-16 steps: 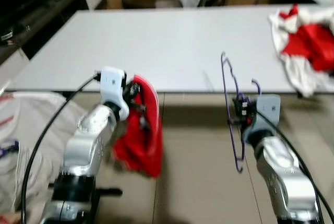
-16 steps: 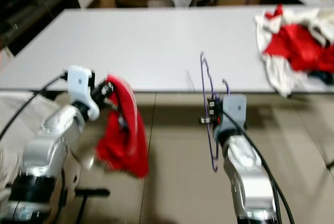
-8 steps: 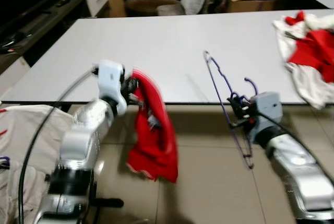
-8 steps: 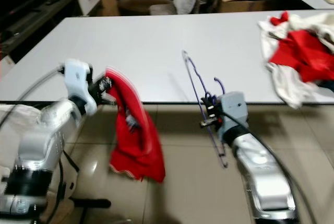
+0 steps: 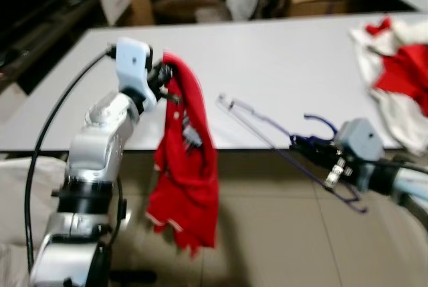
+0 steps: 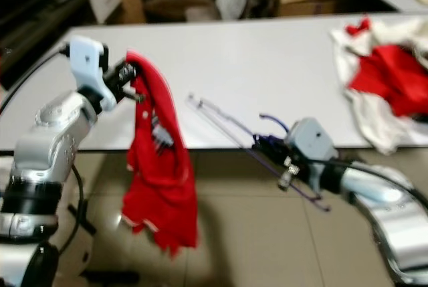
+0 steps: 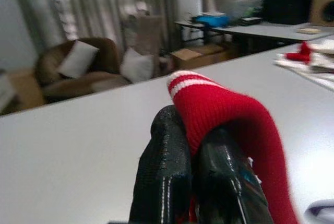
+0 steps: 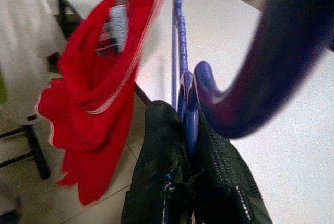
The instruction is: Hang hanger
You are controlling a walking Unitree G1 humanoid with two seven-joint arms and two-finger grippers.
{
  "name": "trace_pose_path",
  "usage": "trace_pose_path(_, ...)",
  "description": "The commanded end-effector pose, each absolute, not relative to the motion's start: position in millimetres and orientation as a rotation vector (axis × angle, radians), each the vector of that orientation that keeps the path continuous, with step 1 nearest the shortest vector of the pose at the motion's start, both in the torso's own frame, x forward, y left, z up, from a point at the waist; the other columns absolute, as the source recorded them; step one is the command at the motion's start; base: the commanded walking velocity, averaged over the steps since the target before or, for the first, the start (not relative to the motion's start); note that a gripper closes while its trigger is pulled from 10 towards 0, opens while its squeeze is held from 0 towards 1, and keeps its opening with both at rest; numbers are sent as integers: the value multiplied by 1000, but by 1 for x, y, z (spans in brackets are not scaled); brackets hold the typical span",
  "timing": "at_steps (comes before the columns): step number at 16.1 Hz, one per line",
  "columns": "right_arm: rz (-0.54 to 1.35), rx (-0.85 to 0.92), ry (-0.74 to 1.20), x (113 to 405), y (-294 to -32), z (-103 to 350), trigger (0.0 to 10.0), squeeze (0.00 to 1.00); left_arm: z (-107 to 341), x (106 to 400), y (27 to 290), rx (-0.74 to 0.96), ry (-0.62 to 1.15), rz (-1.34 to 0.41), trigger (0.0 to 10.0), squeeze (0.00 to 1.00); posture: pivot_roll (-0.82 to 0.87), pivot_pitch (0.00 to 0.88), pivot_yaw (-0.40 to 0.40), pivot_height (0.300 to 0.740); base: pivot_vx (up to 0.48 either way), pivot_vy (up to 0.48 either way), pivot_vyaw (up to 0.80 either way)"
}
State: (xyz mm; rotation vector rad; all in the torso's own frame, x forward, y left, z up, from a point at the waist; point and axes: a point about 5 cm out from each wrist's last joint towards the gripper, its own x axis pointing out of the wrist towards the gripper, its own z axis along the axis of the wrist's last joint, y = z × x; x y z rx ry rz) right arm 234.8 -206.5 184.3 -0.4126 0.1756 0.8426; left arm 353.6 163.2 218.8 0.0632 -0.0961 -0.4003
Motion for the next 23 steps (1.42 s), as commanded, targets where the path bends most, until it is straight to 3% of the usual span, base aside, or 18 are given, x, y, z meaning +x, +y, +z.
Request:
trace_pose_path(1,901,-405,145,230,-202,190,10000,0,230,355,177,93,-137,-359,10000,0,-46,0,100,740,345,0,0)
trace_pose_path(9,1129,-313,75,211,-202,224,10000,0,258,376,203,158,-193,-277,10000,0,-48,0,112,740,346,0,0)
trace_pose_path(12,1141,-360,152,214,-198,210,10000,0,268,381,194,152,-223,-325,10000,0,-50,0,119,740,349,0,0)
trace_pose_path(17,1176,-346,118,225,-176,210,10000,0,266,383,176,102,-230,-415,10000,0,-66,0,132,740,347,0,0)
trace_pose_path(23,1219,-360,144,243,-161,203,10000,0,270,378,183,46,-245,-391,10000,0,-41,0,72,740,331,0,0)
